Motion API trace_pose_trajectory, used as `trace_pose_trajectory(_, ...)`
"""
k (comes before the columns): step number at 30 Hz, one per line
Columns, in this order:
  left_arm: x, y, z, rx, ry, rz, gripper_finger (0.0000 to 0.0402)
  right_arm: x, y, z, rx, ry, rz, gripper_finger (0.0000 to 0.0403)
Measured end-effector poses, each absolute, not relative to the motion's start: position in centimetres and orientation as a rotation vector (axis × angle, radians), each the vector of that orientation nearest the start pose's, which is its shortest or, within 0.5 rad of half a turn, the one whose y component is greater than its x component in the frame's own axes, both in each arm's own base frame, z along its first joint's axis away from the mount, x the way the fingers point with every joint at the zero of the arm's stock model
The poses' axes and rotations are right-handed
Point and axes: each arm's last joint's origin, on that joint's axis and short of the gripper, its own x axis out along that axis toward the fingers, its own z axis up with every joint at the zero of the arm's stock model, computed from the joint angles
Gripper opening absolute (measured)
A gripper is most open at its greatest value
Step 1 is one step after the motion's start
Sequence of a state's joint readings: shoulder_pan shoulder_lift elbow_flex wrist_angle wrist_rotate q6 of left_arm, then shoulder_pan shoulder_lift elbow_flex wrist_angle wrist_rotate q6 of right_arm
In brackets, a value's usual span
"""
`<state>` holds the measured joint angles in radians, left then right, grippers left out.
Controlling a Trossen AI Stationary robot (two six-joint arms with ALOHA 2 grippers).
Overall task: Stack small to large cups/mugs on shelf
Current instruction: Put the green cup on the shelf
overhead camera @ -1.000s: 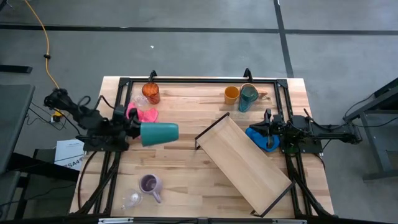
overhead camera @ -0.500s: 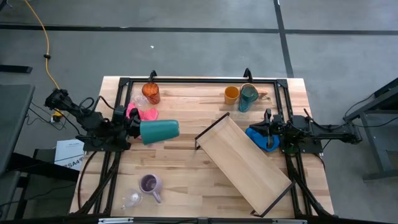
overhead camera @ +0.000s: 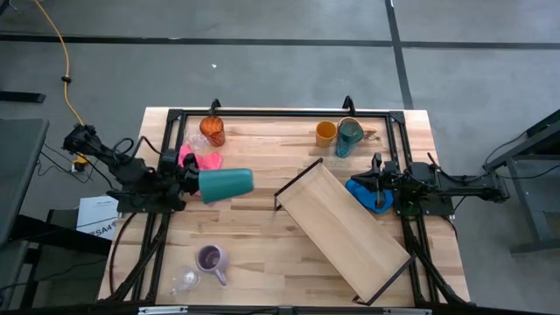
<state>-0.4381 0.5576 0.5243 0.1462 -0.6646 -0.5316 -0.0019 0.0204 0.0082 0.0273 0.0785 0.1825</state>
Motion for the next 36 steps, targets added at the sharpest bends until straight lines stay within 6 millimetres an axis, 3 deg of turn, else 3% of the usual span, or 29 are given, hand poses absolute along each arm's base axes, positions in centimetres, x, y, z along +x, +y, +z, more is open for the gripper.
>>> trace_pose_trajectory(9,14.7,-4.8,31.1,-0.584,-0.134,0.231,0.0,9.8,-0.2,16.7,0.183,-0.022,-0.079,0.0)
trace_pose_trajectory(13,16.1,-4.2,33.5,-0.578,-0.124,0.265,0.0,9.8,-0.2,16.7,0.183,-0.022,-0.079,0.0)
trace_pose_trajectory(18,18.5,-2.2,36.8,-0.573,0.038,0.323,0.0,9.8,-0.2,16.7,0.183,-0.022,-0.079,0.0)
trace_pose_trajectory(26,24.6,1.5,41.0,-0.576,0.303,0.299,0.0,9.8,-0.2,16.7,0.183,-0.022,-0.079,0.0)
trace_pose_trajectory(36,33.7,4.7,40.8,-0.525,0.59,0.286,0.0,9.8,-0.2,16.7,0.183,-0.022,-0.079,0.0)
